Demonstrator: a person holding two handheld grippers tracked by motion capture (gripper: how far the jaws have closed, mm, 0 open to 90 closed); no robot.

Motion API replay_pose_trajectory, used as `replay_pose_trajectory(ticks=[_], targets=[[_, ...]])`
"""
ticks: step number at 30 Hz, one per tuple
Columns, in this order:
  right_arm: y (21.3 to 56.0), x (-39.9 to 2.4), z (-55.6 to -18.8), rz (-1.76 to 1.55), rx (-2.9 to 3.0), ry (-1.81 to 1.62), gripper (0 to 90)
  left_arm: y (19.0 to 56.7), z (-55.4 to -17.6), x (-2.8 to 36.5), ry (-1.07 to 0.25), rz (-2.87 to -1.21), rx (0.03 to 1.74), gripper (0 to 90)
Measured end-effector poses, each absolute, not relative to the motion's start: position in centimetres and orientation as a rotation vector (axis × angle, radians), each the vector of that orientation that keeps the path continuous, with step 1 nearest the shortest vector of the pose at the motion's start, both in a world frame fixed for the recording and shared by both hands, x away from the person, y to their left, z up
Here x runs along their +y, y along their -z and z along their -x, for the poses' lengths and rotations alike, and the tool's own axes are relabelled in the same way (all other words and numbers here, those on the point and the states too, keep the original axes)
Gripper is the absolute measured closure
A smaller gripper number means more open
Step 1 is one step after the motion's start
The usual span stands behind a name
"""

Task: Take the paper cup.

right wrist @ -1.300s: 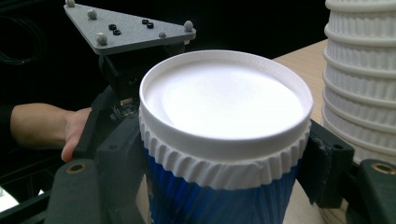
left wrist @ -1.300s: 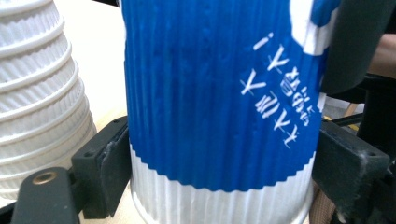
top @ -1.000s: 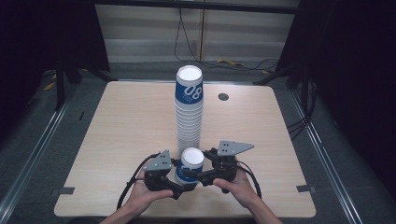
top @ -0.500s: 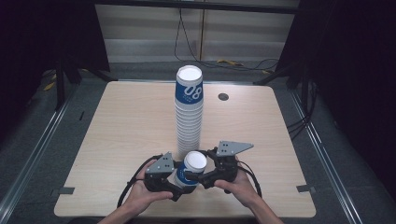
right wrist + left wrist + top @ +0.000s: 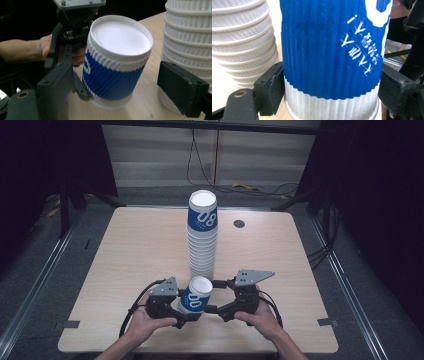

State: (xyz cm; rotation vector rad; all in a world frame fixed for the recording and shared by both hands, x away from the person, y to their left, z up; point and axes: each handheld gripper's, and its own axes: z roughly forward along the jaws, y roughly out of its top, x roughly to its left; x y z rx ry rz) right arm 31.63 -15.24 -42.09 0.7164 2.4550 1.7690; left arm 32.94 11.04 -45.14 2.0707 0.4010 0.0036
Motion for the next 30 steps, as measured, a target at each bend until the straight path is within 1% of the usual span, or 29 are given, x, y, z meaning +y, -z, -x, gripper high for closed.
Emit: replay_pose_trajectory(ticks=[3,6,12,18,26,30], targets=[[42.07,-15.26,-31.63,-0.705,2.474,-1.717,14.4,45.19,-33.03,11.1,0.014,-2.079,0.405,17.7],[42.03,-15.48,-31.7,-0.698,2.499,-1.674,16.3,45.33,-33.06,11.06,0.011,-2.127,0.405,17.8],[41.95,-15.79,-31.92,-0.698,2.535,-1.576,17.0,45.4,-33.04,10.77,0.027,-2.195,0.395,17.8],[42.07,-15.98,-32.18,-0.684,2.611,-1.522,17.0,45.46,-33.15,10.57,0.015,-2.234,0.365,17.9],[41.54,-15.65,-32.06,-0.644,2.682,-1.399,15.6,45.48,-33.35,10.57,0.051,-2.26,0.351,17.9],[41.3,-15.57,-32.16,-0.629,2.697,-1.365,16.3,45.8,-33.38,10.3,0.066,-2.315,0.307,17.8]])
